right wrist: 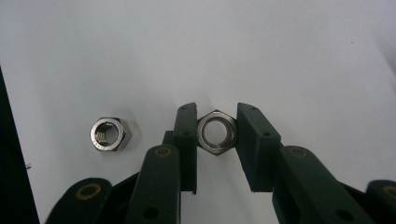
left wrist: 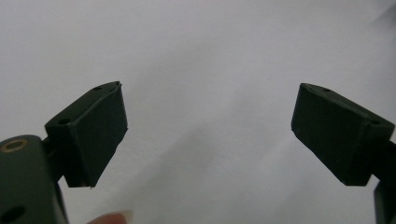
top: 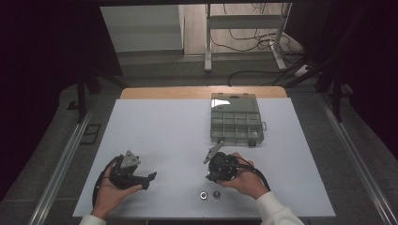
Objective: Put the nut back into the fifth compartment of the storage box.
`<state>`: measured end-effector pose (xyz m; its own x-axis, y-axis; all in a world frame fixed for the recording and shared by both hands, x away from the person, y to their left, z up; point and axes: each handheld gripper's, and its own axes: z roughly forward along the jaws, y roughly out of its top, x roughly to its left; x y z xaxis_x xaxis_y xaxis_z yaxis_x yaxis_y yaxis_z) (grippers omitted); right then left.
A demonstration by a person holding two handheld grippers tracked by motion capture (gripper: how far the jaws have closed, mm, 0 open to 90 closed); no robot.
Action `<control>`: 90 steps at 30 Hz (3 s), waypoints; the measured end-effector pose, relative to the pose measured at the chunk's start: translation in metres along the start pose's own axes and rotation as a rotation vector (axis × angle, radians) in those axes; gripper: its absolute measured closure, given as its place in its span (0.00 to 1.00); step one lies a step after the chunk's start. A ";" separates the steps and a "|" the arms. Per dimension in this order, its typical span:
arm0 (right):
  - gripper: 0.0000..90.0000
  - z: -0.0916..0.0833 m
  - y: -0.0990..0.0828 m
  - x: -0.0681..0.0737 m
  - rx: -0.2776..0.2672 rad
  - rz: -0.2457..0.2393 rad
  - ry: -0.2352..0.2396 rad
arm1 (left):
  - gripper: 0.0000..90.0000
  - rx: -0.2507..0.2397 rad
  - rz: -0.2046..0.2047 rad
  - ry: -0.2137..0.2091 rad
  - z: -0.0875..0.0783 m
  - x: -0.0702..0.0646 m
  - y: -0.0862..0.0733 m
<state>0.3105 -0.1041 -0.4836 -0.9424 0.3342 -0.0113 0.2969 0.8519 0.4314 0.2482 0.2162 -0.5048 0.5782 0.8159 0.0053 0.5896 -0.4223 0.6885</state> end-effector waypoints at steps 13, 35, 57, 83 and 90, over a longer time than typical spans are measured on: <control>0.78 -0.012 0.009 -0.019 -0.018 0.043 -0.002 | 0.12 -0.001 -0.003 -0.002 0.001 0.001 0.002; 0.78 -0.020 0.025 -0.058 -0.019 0.151 -0.062 | 0.12 0.004 0.017 -0.011 0.002 0.001 0.004; 0.78 -0.029 0.033 -0.080 -0.041 0.218 -0.086 | 0.12 0.000 0.014 -0.014 0.002 0.002 0.004; 0.78 -0.018 0.050 -0.118 -0.033 0.309 -0.166 | 0.12 0.002 0.010 -0.020 0.000 0.004 0.000; 0.78 -0.013 0.049 -0.127 -0.028 0.333 -0.191 | 0.12 0.001 0.008 -0.021 0.000 0.002 -0.001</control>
<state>0.4423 -0.1102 -0.4492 -0.7489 0.6619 -0.0331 0.5751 0.6738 0.4639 0.2488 0.2184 -0.5049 0.5943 0.8042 -0.0046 0.5855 -0.4287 0.6881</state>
